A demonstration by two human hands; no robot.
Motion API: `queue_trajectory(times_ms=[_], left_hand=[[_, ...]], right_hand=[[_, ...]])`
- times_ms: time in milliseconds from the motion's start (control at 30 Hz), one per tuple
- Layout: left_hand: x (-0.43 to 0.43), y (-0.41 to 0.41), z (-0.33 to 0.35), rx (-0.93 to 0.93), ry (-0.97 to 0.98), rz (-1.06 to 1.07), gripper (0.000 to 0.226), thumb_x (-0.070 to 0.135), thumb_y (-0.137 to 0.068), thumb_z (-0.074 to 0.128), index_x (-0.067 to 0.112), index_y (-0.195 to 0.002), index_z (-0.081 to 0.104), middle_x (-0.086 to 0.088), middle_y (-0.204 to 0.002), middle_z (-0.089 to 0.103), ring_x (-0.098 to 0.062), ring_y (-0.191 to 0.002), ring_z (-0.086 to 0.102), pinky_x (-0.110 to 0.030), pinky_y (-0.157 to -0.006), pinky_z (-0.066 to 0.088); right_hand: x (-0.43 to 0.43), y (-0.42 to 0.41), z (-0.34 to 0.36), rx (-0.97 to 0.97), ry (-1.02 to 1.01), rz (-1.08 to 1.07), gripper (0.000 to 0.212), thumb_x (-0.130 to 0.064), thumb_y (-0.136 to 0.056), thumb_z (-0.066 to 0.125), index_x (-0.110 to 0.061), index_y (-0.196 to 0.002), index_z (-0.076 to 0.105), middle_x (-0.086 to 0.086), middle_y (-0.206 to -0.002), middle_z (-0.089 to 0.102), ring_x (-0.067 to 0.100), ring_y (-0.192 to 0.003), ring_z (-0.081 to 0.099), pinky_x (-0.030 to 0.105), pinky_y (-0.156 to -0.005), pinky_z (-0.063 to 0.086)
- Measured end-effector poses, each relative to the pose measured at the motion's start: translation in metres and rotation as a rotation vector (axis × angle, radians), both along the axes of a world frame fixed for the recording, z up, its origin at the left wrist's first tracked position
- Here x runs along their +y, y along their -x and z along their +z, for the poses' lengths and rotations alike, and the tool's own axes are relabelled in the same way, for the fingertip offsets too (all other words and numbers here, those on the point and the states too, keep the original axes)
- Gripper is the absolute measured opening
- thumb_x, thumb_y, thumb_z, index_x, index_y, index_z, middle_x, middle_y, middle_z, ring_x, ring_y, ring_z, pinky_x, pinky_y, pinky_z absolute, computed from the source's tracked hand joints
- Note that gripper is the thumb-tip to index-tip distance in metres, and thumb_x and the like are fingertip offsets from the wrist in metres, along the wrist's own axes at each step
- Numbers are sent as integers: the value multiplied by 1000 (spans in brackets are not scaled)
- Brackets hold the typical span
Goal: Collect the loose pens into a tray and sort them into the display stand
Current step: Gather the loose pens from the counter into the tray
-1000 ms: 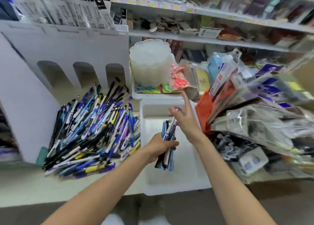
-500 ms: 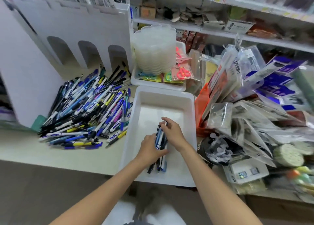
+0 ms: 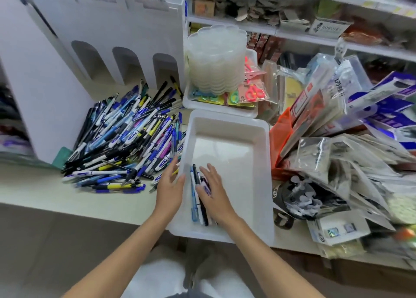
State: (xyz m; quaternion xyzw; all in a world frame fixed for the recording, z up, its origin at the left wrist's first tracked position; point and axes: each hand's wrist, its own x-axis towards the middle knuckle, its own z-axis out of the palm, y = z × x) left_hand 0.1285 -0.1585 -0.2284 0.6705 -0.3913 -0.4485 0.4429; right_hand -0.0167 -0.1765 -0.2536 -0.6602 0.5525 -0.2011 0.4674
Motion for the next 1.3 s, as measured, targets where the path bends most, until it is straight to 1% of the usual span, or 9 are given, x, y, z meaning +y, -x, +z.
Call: queue_trajectory(times_ms=[100, 267, 367, 467, 667, 800, 900, 1033, 1300], left_hand=[[-1, -2, -3, 81, -35, 41, 45, 17, -102, 53, 30, -145, 45, 11, -145, 47, -7, -129, 48, -33, -110, 41], [-1, -3, -10, 107, -49, 82, 43, 19, -101, 57, 33, -141, 51, 6, -143, 52, -15, -123, 55, -41, -105, 48], [-2, -1, -6, 110, -34, 98, 43, 17, -100, 56, 29, -141, 52, 7, -141, 53, -6, -114, 57, -29, -98, 50], [-2, 2, -1, 92, -22, 110, 41, 14, -101, 55, 24, -141, 52, 7, -137, 54, 4, -104, 53, -13, -85, 43], [-2, 0, 1, 102, -30, 108, 41, 16, -100, 58, 23, -140, 54, 6, -135, 57, -7, -110, 55, -22, -93, 45], [-2, -5, 2, 88, -34, 104, 37, 15, -97, 62, 24, -133, 60, 8, -113, 64, 1, -93, 55, -14, -76, 45], [-4, -15, 1, 85, -32, 56, 35, 16, -93, 68, 23, -126, 63, 10, -106, 65, -5, -89, 58, -16, -74, 49], [-15, -39, 6, 55, -3, -19, 26, 17, -92, 70, 25, -116, 63, 10, -110, 65, -10, -92, 61, -12, -72, 51], [-90, -139, 43, -184, 114, 39, 22, 17, -97, 59, 19, -118, 63, 0, -116, 62, -4, -93, 58, -14, -74, 49]], right_hand=[[1, 10, 9, 184, 116, -220, 45, -33, -97, 56, -26, -140, 47, -3, -149, 36, 13, -139, 29, 36, -118, 23], [12, 43, 22, 583, -136, -12, 43, -39, -94, 56, -17, -129, 44, 4, -122, 51, 24, -101, 57, 33, -81, 46], [19, 26, 21, 546, -113, -47, 28, -28, -100, 50, -12, -122, 48, 8, -114, 58, 23, -94, 58, 36, -82, 49], [17, 11, 22, 454, -131, -54, 35, -41, -94, 58, -16, -118, 49, 4, -108, 56, 17, -89, 55, 28, -69, 46], [20, 1, 14, 390, -164, -54, 50, -48, -89, 64, -16, -124, 50, 2, -114, 61, 16, -97, 59, 30, -79, 50], [24, 2, 19, 348, -180, -111, 39, -34, -98, 56, -14, -131, 46, 4, -107, 63, 12, -81, 56, 16, -55, 37], [26, 2, 20, 366, -187, -156, 40, -34, -101, 48, -12, -134, 45, 3, -101, 62, 17, -85, 59, 24, -63, 43], [13, -1, 29, 406, -48, -287, 48, -32, -101, 48, -15, -145, 39, 5, -128, 56, 20, -108, 58, 30, -88, 45], [-65, -109, 83, 164, 261, -310, 38, -16, -96, 52, -17, -134, 50, -1, -119, 54, 12, -90, 54, 29, -83, 46]])
